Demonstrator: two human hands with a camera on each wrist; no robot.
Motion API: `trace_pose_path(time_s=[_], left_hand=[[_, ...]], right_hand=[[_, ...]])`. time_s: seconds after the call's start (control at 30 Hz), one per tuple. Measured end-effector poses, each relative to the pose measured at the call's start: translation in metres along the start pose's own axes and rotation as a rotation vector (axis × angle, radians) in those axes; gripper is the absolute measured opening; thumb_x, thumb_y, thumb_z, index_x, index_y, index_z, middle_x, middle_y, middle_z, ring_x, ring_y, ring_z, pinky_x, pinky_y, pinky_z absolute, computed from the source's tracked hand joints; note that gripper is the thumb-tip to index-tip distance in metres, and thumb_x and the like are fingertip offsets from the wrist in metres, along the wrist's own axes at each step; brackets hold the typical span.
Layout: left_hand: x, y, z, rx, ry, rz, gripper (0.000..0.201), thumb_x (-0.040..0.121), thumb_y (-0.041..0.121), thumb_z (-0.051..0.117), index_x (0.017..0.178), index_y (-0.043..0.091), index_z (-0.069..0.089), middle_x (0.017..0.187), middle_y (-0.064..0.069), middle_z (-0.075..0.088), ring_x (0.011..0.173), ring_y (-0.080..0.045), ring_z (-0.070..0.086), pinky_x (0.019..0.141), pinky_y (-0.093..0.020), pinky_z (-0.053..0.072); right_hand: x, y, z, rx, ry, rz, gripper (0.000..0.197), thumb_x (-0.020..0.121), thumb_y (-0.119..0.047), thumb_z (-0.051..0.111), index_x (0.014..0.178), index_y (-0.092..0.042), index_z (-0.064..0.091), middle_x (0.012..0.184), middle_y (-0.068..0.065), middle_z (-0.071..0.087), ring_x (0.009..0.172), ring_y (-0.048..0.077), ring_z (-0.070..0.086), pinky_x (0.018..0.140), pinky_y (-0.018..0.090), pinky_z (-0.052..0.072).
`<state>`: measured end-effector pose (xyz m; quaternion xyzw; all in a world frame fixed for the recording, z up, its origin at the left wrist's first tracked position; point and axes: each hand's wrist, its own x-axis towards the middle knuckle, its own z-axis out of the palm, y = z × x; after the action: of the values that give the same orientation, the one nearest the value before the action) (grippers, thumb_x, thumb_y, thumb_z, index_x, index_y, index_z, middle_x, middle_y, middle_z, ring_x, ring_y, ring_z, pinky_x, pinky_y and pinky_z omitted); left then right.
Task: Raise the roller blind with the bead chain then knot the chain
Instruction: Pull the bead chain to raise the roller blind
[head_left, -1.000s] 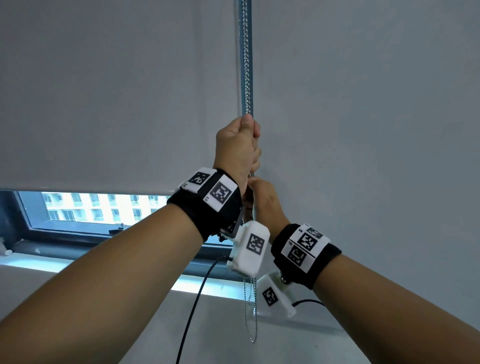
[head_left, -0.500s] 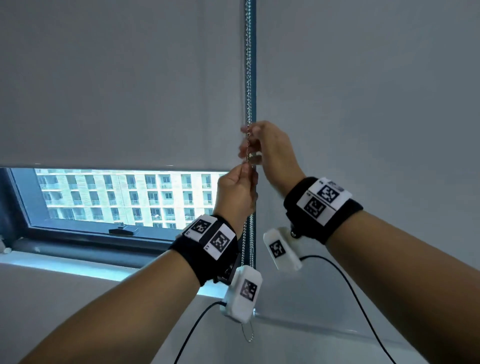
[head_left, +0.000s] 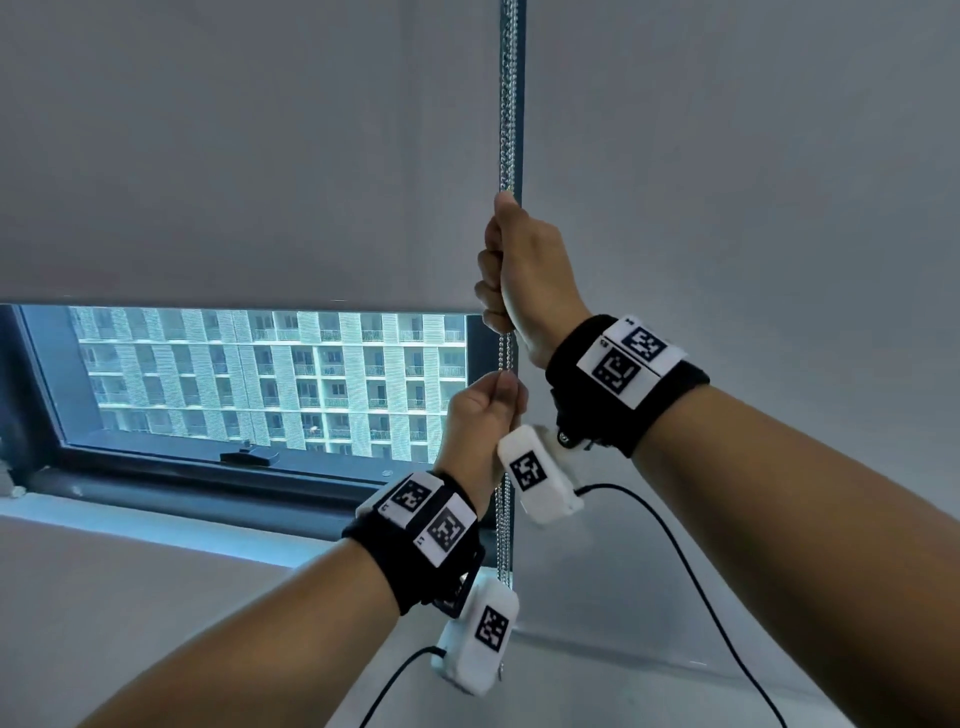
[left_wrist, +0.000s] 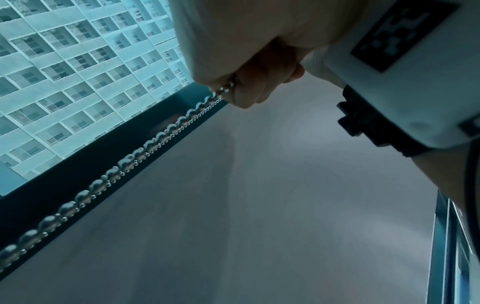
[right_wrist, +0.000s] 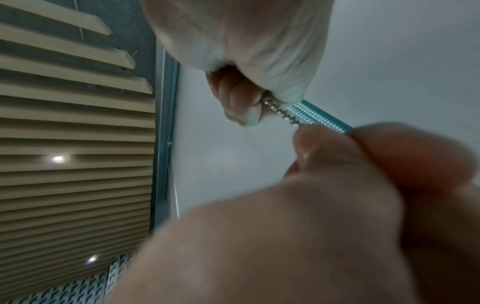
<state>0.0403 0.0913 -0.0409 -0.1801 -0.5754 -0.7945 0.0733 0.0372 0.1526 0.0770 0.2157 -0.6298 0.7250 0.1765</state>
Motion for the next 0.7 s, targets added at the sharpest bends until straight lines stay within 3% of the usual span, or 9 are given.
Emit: trace_pose_path(time_s=[0.1,0.17,0.23,0.37,0.43,0.5,0.53,0.63,0.7], left_hand=[[0.0,-0.003,-0.004,0.0,-0.046,-0.02,0.036,0.098,0.023,0.044,0.067,0.016,0.061,0.065,-0.004,0.046,0.055,-0.013,0.042,0.049,-0.021,0.044],[0.002,-0.002,-0.006,0.036,-0.061,-0.018,0.037,0.099,0.029,0.04,0.076,0.013,0.064,0.065,-0.007,0.051,0.056,-0.017,0.046,0.049,-0.022,0.046],[0.006,0.002,-0.006,0.05,-0.043,0.006,0.041,0.1,0.034,0.036,0.087,0.008,0.064,0.068,-0.008,0.063,0.059,-0.017,0.058,0.058,-0.027,0.052],[0.021,0.02,-0.007,0.065,-0.021,0.066,0.043,0.1,0.035,0.032,0.082,0.01,0.062,0.068,-0.001,0.067,0.065,-0.011,0.063,0.072,-0.03,0.05],[0.028,0.033,-0.007,0.107,-0.041,0.096,0.046,0.1,0.037,0.031,0.085,0.006,0.062,0.078,-0.012,0.067,0.071,-0.017,0.063,0.071,-0.03,0.051],[0.035,0.047,-0.004,0.118,-0.057,0.121,0.052,0.1,0.038,0.03,0.097,-0.002,0.063,0.094,-0.029,0.065,0.081,-0.028,0.062,0.071,-0.035,0.052],[0.038,0.054,-0.001,0.117,-0.058,0.128,0.054,0.1,0.039,0.03,0.103,-0.004,0.062,0.098,-0.031,0.063,0.086,-0.031,0.061,0.075,-0.038,0.051],[0.045,0.076,0.009,0.096,-0.064,0.127,0.051,0.099,0.042,0.031,0.106,0.001,0.06,0.089,-0.017,0.067,0.089,-0.029,0.064,0.087,-0.04,0.05],[0.048,0.088,0.019,0.094,-0.104,0.127,0.051,0.1,0.043,0.028,0.104,0.002,0.059,0.082,-0.014,0.065,0.082,-0.029,0.066,0.082,-0.038,0.052]], right_hand=[[-0.001,0.004,-0.003,0.009,-0.001,-0.006,0.046,0.102,-0.04,0.034,0.058,-0.025,0.028,0.049,-0.005,0.022,0.039,0.012,0.016,0.041,0.017,0.019],[-0.002,0.006,-0.005,0.013,0.007,-0.008,0.047,0.101,-0.039,0.035,0.057,-0.025,0.028,0.047,-0.006,0.023,0.039,0.012,0.016,0.041,0.017,0.019],[-0.002,0.009,-0.007,0.026,0.016,-0.014,0.048,0.101,-0.039,0.035,0.055,-0.025,0.028,0.046,-0.007,0.023,0.038,0.011,0.015,0.04,0.015,0.02],[-0.005,0.028,-0.014,-0.001,0.044,-0.088,0.051,0.103,-0.031,0.036,0.053,-0.024,0.03,0.045,-0.008,0.024,0.038,0.009,0.018,0.04,0.02,0.022],[-0.009,0.039,-0.018,-0.074,0.055,-0.129,0.052,0.104,-0.029,0.035,0.053,-0.021,0.034,0.043,-0.01,0.03,0.039,0.008,0.024,0.044,0.023,0.025],[-0.016,0.048,-0.021,-0.067,0.025,-0.118,0.051,0.106,-0.026,0.032,0.059,-0.013,0.045,0.042,-0.01,0.038,0.035,0.006,0.031,0.039,0.018,0.028],[-0.02,0.053,-0.022,-0.047,0.006,-0.103,0.051,0.106,-0.025,0.03,0.063,-0.008,0.05,0.042,-0.009,0.041,0.033,0.003,0.033,0.036,0.016,0.027],[-0.029,0.069,-0.021,-0.016,-0.003,-0.052,0.05,0.107,-0.027,0.03,0.059,-0.014,0.039,0.045,-0.006,0.033,0.032,0.003,0.025,0.034,0.013,0.023],[-0.033,0.077,-0.019,0.03,0.004,0.0,0.047,0.106,-0.028,0.033,0.06,-0.017,0.032,0.049,-0.003,0.028,0.033,0.004,0.021,0.034,0.013,0.021]])
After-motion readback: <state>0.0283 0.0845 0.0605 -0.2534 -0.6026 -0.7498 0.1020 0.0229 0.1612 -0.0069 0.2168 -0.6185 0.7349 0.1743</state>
